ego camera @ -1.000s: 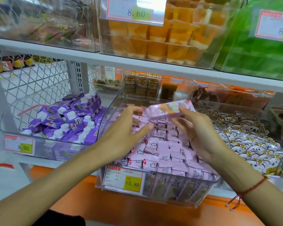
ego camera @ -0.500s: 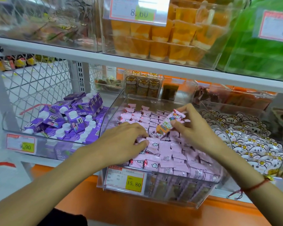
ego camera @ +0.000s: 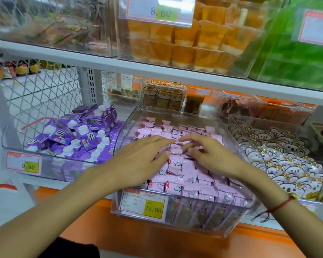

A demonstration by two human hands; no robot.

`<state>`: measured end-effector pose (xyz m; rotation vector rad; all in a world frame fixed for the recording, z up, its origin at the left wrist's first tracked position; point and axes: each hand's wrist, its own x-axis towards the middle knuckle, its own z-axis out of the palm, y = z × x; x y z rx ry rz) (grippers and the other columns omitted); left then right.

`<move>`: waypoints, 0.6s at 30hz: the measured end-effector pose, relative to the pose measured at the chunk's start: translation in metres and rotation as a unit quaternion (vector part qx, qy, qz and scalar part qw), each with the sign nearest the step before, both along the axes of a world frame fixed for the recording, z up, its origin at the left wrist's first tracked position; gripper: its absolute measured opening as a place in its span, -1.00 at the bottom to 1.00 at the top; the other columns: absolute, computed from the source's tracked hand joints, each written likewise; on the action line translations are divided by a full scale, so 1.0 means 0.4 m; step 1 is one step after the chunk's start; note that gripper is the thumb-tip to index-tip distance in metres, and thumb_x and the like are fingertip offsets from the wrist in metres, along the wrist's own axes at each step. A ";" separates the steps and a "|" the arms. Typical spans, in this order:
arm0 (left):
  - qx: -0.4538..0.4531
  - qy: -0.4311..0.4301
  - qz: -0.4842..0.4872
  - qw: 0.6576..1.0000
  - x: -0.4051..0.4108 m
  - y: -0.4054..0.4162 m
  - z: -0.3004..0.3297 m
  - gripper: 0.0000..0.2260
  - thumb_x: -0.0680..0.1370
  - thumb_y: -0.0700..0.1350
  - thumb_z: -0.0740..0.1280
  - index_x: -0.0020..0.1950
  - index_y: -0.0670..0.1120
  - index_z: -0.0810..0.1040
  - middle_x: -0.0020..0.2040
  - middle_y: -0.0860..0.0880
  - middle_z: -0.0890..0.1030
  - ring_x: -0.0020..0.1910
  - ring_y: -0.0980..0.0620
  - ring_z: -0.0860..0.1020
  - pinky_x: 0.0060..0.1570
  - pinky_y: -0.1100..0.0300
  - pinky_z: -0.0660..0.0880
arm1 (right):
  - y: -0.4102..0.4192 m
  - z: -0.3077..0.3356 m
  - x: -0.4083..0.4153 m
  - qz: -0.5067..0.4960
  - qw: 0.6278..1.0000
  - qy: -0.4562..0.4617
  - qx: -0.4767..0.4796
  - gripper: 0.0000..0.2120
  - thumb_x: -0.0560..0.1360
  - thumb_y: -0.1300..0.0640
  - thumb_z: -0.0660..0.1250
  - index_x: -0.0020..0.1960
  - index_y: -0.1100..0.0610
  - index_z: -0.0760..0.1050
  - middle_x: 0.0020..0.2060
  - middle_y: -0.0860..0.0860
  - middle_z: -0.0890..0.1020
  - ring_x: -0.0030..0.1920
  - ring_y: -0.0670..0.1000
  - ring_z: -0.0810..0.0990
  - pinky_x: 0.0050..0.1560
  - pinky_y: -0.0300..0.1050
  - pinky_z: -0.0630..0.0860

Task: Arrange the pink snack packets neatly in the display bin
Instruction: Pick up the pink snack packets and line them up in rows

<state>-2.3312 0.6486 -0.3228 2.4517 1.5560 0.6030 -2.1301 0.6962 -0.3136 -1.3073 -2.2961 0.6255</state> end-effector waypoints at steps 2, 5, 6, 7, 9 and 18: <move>-0.007 0.010 0.006 1.000 0.002 0.006 -0.003 -0.64 0.65 0.08 0.02 0.45 0.16 0.28 0.35 0.17 0.41 0.32 0.15 0.33 0.24 0.09 0.35 | -0.008 -0.001 0.007 -0.024 0.999 0.015 0.040 -0.80 0.56 0.15 0.26 0.16 0.04 0.52 -0.04 -0.05 0.64 -0.02 -0.06 0.58 0.07 -0.12 0.50; -0.012 0.025 0.026 0.999 0.016 0.021 -0.012 -0.67 0.64 0.09 0.06 0.38 0.16 0.41 0.24 0.13 0.49 0.24 0.10 0.36 0.13 0.04 0.40 | -0.022 -0.003 0.002 -0.028 0.996 -0.018 0.079 -0.77 0.47 -0.08 0.37 0.07 -0.02 0.59 -0.16 -0.09 0.57 -0.21 -0.15 0.49 -0.18 -0.26 0.43; -0.012 0.018 0.035 0.999 0.021 0.027 -0.014 -0.69 0.63 0.10 0.10 0.33 0.17 0.46 0.17 0.11 0.53 0.18 0.08 0.39 0.04 0.05 0.42 | -0.025 -0.006 -0.004 -0.019 0.996 -0.033 0.078 -0.74 0.45 -0.11 0.37 0.07 -0.01 0.60 -0.20 -0.12 0.53 -0.24 -0.18 0.46 -0.24 -0.34 0.36; -0.011 0.013 0.042 0.999 0.024 0.033 -0.014 -0.71 0.62 0.11 0.14 0.29 0.18 0.50 0.11 0.09 0.54 0.13 0.05 0.41 -0.04 0.07 0.42 | -0.026 -0.010 -0.009 -0.014 0.996 -0.047 0.074 -0.72 0.45 -0.11 0.37 0.08 0.01 0.62 -0.25 -0.15 0.49 -0.26 -0.21 0.44 -0.27 -0.38 0.32; -0.018 0.014 0.045 0.999 0.026 0.044 -0.011 -0.74 0.59 0.13 0.20 0.22 0.18 0.56 0.09 0.08 0.56 0.12 0.03 0.43 -0.06 0.07 0.44 | -0.021 -0.012 -0.016 -0.012 0.995 -0.070 0.070 -0.71 0.45 -0.09 0.38 0.09 0.05 0.63 -0.31 -0.18 0.45 -0.28 -0.23 0.43 -0.29 -0.39 0.32; 0.018 -0.010 0.063 0.998 0.026 0.036 -0.016 -0.69 0.57 0.09 0.24 0.30 0.14 0.47 0.30 0.10 0.47 0.29 0.06 0.36 0.22 0.04 0.37 | 0.019 0.016 -0.020 -0.045 0.998 -0.034 0.007 -0.87 0.55 0.07 0.28 -0.07 0.02 0.60 -0.22 -0.03 0.66 -0.25 -0.10 0.55 -0.14 -0.14 0.49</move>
